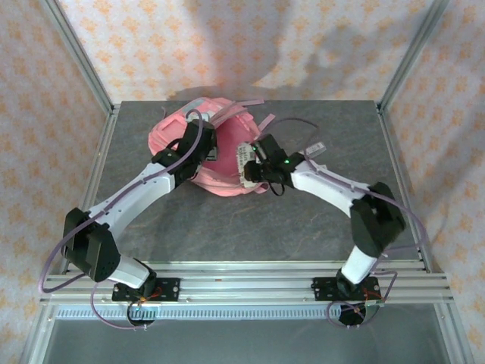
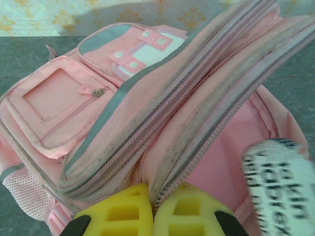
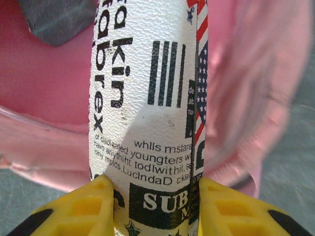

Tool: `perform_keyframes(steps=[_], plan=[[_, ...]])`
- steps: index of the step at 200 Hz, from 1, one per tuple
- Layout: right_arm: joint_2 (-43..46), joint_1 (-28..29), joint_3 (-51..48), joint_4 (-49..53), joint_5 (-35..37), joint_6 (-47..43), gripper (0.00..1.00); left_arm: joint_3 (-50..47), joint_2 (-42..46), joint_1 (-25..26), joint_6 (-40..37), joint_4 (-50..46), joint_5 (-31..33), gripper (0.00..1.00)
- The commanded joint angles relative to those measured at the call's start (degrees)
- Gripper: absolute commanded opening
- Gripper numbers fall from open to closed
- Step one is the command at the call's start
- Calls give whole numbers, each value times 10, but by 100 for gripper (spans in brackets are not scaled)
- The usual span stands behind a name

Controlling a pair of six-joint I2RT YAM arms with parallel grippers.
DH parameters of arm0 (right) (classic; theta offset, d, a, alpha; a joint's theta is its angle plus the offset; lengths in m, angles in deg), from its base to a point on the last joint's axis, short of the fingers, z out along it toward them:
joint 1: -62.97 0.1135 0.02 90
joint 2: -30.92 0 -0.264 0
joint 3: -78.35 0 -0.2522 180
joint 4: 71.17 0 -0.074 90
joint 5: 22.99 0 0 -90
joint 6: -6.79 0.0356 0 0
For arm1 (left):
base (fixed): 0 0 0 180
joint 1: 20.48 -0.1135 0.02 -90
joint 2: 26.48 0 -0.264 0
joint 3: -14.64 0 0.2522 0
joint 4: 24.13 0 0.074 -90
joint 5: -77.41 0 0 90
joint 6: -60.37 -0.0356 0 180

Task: Pack the student bag

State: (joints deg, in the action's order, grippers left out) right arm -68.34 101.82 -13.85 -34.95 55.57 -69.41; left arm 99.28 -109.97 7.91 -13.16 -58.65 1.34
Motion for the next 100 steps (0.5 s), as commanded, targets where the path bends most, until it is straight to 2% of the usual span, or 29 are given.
perform_keyframes(steps=[1, 66, 86, 100], plan=[[-66, 2, 75, 8, -25, -91, 35, 0, 41, 1, 5, 15, 23, 0], [-235, -20, 289, 61, 12, -128, 39, -2, 53, -2, 8, 4, 22, 0], [-245, -26, 301, 46, 28, -117, 50, -1, 49, -3, 10, 2, 20, 0], [-241, -26, 309, 56, 64, -98, 58, -1, 48, -2, 12, 3, 18, 0]])
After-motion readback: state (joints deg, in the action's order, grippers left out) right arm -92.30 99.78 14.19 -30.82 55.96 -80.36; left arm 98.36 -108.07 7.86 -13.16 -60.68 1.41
